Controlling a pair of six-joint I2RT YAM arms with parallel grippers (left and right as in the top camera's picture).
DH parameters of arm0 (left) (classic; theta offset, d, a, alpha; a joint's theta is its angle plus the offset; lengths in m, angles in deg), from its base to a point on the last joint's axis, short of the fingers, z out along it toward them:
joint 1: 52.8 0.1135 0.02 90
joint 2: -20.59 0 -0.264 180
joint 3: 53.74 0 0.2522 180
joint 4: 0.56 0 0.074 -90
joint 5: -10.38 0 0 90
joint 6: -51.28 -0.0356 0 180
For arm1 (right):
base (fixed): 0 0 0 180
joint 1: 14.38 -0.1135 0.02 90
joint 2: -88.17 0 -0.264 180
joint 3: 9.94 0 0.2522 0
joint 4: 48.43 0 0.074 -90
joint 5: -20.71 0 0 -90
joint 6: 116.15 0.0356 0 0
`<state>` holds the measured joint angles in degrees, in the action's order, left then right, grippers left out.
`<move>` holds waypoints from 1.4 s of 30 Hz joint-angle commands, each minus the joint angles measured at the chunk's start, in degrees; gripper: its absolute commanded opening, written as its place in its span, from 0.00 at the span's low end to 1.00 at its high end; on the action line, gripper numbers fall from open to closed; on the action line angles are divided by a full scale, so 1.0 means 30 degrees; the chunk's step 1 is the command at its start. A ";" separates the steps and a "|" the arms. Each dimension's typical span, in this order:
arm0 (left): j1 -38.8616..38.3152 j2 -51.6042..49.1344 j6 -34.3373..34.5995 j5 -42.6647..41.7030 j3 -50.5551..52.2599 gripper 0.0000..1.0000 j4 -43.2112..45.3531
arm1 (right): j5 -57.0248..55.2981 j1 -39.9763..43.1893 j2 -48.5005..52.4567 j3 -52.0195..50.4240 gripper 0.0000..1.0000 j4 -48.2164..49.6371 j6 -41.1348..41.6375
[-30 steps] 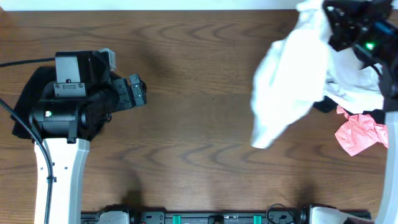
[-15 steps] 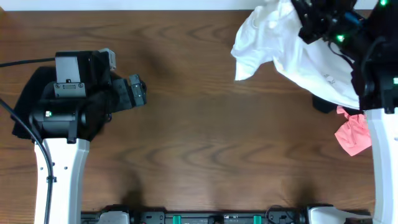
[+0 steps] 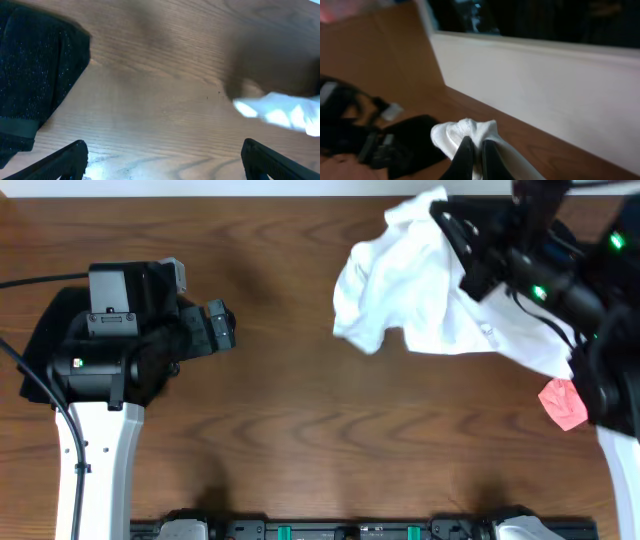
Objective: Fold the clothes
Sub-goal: 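Pull the white T-shirt left out of the pile with the right gripper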
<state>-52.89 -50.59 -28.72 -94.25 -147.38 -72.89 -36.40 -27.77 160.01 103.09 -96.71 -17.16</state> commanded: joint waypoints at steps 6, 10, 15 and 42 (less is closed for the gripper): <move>0.0066 -0.0102 -0.0401 0.0189 -0.0357 0.98 -0.0022 | 0.2047 -0.0911 -0.0787 0.0306 0.01 -0.1231 0.0291; 0.0066 -0.0102 -0.0401 0.0903 -0.0357 0.98 -0.0022 | 0.1224 -0.1064 0.0000 0.0299 0.01 -0.2062 -0.0036; 0.0066 -0.0102 -0.0401 0.0903 -0.0357 0.98 0.0153 | 0.0758 -0.1086 0.2324 0.0277 0.01 -0.2586 -0.0321; 0.0058 -0.0109 -0.0393 0.0583 -0.0335 0.98 0.0262 | -0.7774 -0.0597 1.0003 -0.0036 0.75 -0.8976 -0.0933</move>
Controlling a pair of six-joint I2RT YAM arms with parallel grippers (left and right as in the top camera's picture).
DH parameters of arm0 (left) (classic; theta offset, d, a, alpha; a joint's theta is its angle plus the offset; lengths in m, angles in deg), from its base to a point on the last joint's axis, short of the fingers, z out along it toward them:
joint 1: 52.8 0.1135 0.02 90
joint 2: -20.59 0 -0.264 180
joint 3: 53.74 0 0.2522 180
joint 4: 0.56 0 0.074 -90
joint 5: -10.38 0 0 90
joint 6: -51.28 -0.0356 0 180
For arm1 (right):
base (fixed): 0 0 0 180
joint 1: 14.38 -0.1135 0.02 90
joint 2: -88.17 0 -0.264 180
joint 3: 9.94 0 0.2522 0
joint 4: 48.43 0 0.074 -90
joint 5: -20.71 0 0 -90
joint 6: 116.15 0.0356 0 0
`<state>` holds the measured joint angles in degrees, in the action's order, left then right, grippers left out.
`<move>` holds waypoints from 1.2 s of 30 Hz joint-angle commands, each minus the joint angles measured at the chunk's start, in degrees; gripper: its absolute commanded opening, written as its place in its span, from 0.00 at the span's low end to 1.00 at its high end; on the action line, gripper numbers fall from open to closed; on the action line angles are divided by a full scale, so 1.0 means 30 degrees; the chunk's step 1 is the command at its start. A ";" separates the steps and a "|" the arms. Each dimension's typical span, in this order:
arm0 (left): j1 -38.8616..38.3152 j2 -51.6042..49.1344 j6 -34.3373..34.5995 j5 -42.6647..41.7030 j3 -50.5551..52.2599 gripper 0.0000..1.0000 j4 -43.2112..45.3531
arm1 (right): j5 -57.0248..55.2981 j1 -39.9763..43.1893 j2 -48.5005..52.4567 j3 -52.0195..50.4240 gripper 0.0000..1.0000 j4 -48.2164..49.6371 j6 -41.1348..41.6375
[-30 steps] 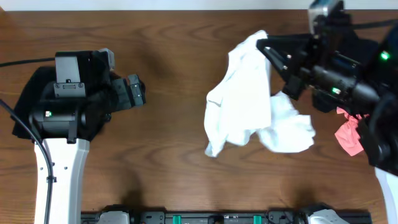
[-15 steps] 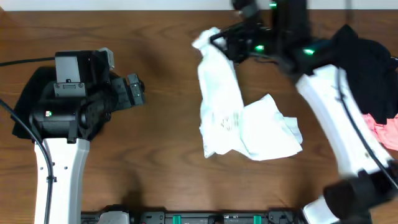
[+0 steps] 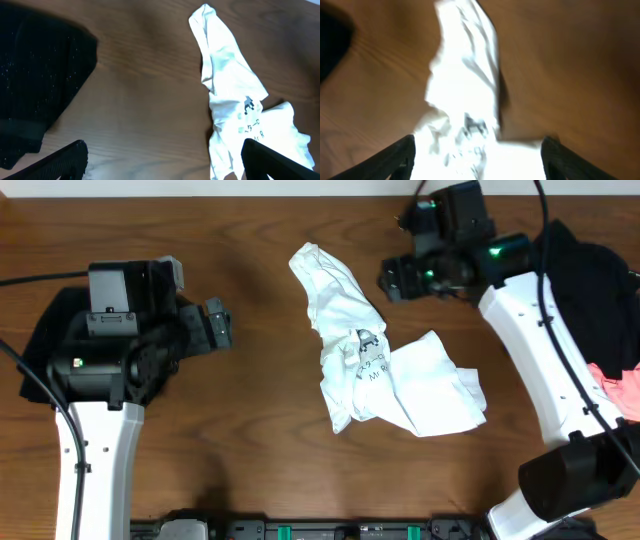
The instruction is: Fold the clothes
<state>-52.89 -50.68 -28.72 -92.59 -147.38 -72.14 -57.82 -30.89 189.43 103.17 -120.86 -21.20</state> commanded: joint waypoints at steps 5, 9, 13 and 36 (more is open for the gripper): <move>0.0058 -0.0342 -0.0393 0.0036 -0.0328 0.98 0.0015 | 0.0415 0.0087 0.0379 -0.1770 0.73 -0.2878 0.0022; 0.0058 -0.0743 -0.0393 0.0029 -0.0328 0.98 -0.0007 | 0.0270 -0.0590 0.0379 -0.4073 0.72 -0.2382 0.0036; 0.0058 -0.1151 -0.0393 0.0029 -0.0328 0.98 0.0000 | -0.0146 -0.0758 0.0379 -0.6849 0.71 0.1158 0.0590; 0.0058 -0.1443 -0.0393 -0.0525 -0.0328 0.98 -0.1311 | -0.0015 -0.1013 0.2849 -1.1417 0.32 1.1052 0.0189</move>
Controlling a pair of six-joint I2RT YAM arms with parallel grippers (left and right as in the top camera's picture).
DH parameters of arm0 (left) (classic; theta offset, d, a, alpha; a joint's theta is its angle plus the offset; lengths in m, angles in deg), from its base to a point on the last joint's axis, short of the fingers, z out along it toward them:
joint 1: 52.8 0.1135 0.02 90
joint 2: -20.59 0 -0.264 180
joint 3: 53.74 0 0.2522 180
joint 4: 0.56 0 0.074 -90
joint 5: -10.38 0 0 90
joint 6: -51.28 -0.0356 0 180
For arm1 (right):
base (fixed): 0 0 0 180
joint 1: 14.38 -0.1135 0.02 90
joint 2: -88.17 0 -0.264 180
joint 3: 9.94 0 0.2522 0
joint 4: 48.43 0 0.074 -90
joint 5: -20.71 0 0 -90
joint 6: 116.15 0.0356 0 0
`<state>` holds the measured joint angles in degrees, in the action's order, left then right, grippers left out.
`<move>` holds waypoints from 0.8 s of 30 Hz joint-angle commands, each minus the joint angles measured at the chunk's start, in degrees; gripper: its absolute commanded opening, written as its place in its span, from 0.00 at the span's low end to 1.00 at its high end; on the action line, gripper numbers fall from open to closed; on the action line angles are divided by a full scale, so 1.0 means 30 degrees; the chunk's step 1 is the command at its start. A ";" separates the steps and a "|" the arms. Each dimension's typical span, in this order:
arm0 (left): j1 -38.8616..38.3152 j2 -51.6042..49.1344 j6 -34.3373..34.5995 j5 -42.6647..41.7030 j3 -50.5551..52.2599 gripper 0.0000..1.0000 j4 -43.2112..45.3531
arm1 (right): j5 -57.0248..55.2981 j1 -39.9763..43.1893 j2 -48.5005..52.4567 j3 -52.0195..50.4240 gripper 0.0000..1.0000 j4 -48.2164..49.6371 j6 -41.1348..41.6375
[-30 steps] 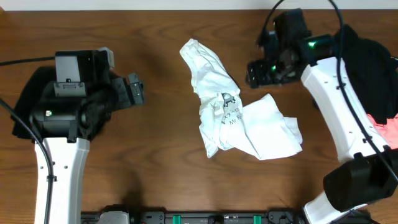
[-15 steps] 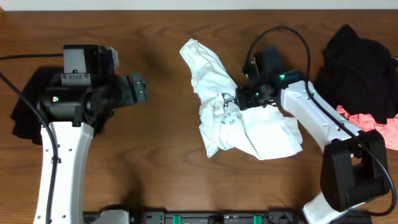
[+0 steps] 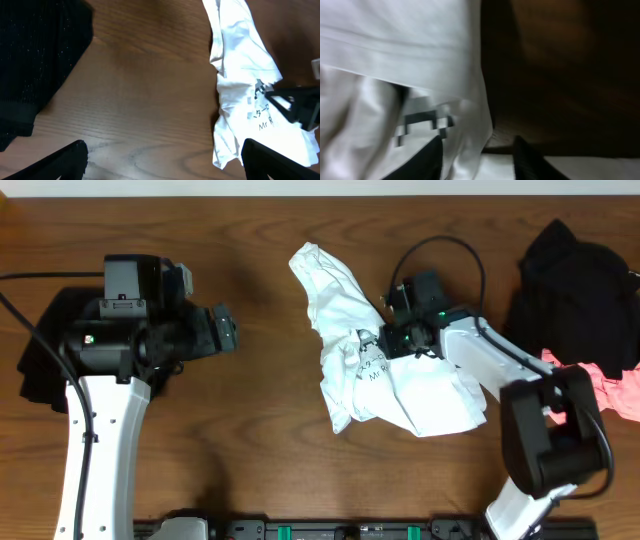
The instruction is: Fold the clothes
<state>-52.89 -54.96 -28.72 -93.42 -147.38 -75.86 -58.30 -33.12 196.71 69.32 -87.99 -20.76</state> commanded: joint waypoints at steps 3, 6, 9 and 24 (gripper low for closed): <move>0.0058 -0.0015 -0.0393 -0.0248 -0.0328 0.98 -0.0124 | -0.0022 -0.0313 0.0146 0.0066 0.12 -0.0029 0.0036; 0.0058 -0.0015 -0.0393 -0.0248 -0.0328 0.98 -0.0233 | -0.0087 -0.0313 -0.0984 0.0911 0.01 -0.0721 -0.0335; 0.0058 -0.0015 -0.0393 -0.0248 -0.0328 0.98 -0.0270 | -0.0087 -0.0517 -0.2718 0.2339 0.01 -0.1960 -0.1829; 0.0058 -0.0015 -0.0393 -0.0248 -0.0328 0.98 -0.0270 | -0.2812 -0.1457 -0.6105 0.4794 0.01 -0.0503 -0.9974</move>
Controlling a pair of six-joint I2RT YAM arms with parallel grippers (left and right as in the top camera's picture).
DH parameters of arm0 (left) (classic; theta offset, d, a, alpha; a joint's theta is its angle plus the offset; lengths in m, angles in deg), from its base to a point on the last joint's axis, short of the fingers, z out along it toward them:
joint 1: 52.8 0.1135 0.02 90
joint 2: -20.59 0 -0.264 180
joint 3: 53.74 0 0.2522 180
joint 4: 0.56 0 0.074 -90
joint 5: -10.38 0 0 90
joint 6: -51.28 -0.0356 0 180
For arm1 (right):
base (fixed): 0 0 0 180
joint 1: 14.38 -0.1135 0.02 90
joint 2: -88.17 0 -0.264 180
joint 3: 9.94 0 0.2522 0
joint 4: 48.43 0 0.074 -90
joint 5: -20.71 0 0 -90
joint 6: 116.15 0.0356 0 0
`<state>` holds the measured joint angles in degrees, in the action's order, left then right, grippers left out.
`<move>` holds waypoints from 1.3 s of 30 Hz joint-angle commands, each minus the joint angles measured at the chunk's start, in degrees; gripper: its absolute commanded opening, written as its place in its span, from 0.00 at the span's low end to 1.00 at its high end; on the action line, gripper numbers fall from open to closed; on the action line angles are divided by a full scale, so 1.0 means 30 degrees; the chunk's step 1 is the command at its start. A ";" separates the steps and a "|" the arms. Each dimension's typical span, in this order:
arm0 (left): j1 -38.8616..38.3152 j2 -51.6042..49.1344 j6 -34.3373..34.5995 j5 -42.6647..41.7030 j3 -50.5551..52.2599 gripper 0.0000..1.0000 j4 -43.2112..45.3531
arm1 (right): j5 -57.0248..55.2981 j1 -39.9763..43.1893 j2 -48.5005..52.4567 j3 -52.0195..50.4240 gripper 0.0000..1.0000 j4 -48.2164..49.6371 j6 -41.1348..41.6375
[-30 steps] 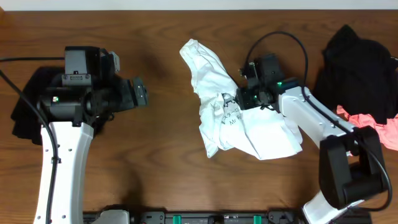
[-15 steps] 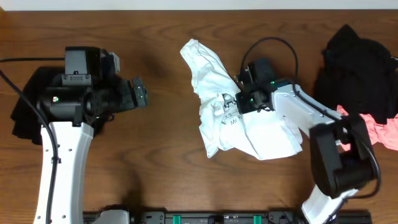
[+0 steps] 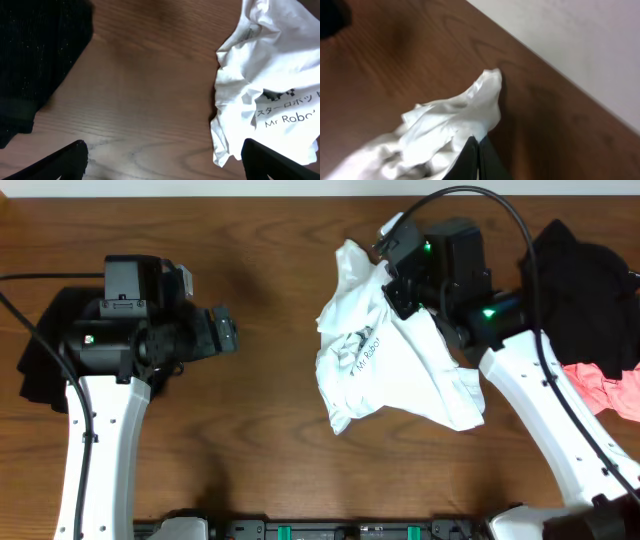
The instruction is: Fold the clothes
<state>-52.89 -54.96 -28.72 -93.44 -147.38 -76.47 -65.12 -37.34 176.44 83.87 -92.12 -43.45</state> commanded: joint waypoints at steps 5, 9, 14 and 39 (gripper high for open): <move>0.0058 -0.0015 -0.0393 -0.0240 -0.0328 0.98 -0.0219 | -0.0605 -0.0022 0.1479 -0.0058 0.01 0.4211 -0.2907; 0.0058 -0.0015 -0.0393 -0.0240 -0.0328 0.98 -0.0262 | -0.0619 -0.0036 0.2295 -0.0058 0.01 0.5945 -0.1734; 0.0051 -0.0015 -0.0393 -0.0255 -0.0328 0.98 -0.0248 | -0.0758 0.0146 0.3300 -0.0058 0.01 0.8255 0.3177; -0.3016 -0.4211 -0.3453 -0.4248 -0.0328 0.98 0.4546 | -0.1209 0.3745 0.3395 -0.0051 0.84 -0.1734 1.0601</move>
<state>-58.79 -62.28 -33.23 -103.76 -147.49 -65.52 -68.97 -28.10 187.02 83.52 -94.85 -20.28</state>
